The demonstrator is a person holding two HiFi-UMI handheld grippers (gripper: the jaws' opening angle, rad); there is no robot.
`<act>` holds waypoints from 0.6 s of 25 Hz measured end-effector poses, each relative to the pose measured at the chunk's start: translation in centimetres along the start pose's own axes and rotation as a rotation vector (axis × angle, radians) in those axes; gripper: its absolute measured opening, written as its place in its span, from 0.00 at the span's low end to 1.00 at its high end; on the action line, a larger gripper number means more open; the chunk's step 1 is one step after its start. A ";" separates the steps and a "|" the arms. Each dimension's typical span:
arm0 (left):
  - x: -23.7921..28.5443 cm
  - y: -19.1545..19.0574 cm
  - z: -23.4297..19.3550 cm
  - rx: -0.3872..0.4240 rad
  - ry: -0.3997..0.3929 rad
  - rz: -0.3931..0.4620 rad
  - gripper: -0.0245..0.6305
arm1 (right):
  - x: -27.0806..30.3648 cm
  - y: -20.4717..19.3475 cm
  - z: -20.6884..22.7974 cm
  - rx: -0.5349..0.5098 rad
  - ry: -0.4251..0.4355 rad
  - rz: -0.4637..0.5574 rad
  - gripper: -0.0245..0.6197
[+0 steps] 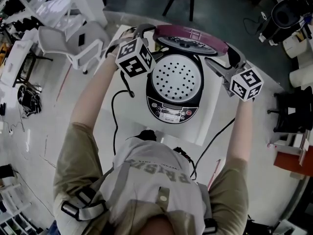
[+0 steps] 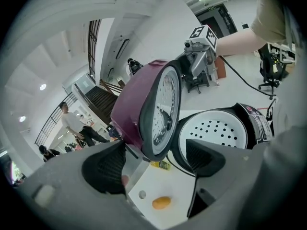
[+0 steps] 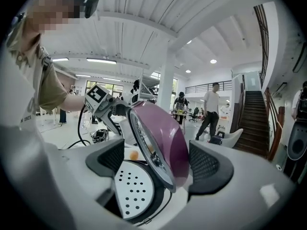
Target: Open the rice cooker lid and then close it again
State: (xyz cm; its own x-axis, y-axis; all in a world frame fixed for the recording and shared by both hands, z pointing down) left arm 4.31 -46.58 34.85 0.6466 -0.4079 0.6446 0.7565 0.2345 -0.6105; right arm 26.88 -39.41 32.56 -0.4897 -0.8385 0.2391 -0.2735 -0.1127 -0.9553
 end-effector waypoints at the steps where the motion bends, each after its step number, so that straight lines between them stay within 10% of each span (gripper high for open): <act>1: -0.1 -0.1 0.4 0.002 -0.002 -0.004 0.66 | -0.2 -0.1 -0.3 -0.004 0.002 -0.004 0.65; 15: -1.6 -1.4 5.5 0.022 -0.023 -0.068 0.66 | -2.8 -2.3 -4.4 -0.047 0.039 -0.055 0.66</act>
State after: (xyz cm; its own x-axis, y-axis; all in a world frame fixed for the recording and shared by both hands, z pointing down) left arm 2.76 -41.43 37.25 0.5960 -0.4028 0.6947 0.8003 0.2264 -0.5553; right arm 25.26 -34.51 34.88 -0.5047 -0.8099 0.2989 -0.3391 -0.1324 -0.9314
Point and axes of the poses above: the fingertips, and each gripper's own axes: x forward along the fingers, z to its right, y out of its top, the point moved 5 cm from there along -x, backward along the fingers, and after that the axes turned 8 degrees about -y, right-handed, at the moved point
